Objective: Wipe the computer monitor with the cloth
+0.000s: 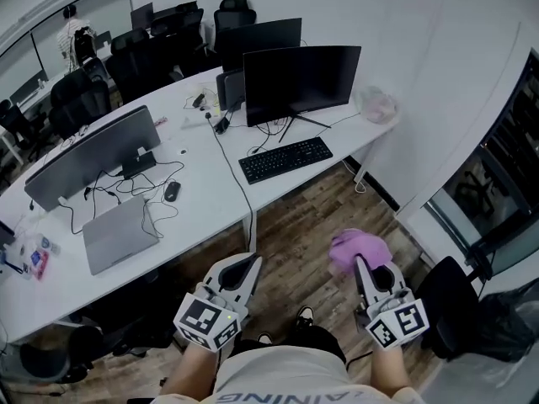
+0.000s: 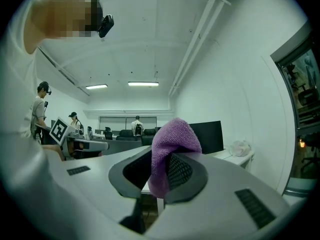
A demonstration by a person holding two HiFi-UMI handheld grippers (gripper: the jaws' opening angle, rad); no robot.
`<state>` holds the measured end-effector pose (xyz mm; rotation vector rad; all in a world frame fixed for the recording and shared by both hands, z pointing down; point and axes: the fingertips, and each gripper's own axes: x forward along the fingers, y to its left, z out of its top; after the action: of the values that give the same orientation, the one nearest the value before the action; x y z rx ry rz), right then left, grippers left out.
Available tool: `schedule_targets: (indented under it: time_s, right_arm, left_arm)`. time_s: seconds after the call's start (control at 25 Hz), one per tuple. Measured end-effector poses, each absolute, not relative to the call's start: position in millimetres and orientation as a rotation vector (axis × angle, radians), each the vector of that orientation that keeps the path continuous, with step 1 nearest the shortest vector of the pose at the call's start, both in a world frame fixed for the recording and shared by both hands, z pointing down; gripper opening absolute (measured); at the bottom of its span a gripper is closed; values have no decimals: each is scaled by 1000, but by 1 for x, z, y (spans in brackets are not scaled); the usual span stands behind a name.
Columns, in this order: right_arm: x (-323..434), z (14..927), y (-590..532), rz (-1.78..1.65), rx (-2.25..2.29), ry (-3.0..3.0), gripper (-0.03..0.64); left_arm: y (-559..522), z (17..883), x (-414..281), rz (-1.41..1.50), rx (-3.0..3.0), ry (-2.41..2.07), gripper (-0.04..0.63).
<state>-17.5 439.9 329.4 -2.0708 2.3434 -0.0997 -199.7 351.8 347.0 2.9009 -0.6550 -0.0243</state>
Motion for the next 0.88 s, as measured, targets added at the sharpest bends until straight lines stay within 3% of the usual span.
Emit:
schedule_targets:
  time_s: [0.4, 0.88]
  right_arm:
    - [-9, 341, 367, -145, -1964, 2428, 63]
    - [40, 343, 262, -157, -1779, 2551, 63]
  left_arm:
    - [301, 347, -197, -46, 2892, -763, 5]
    - [222, 341, -146, 1, 2865, -954, 5]
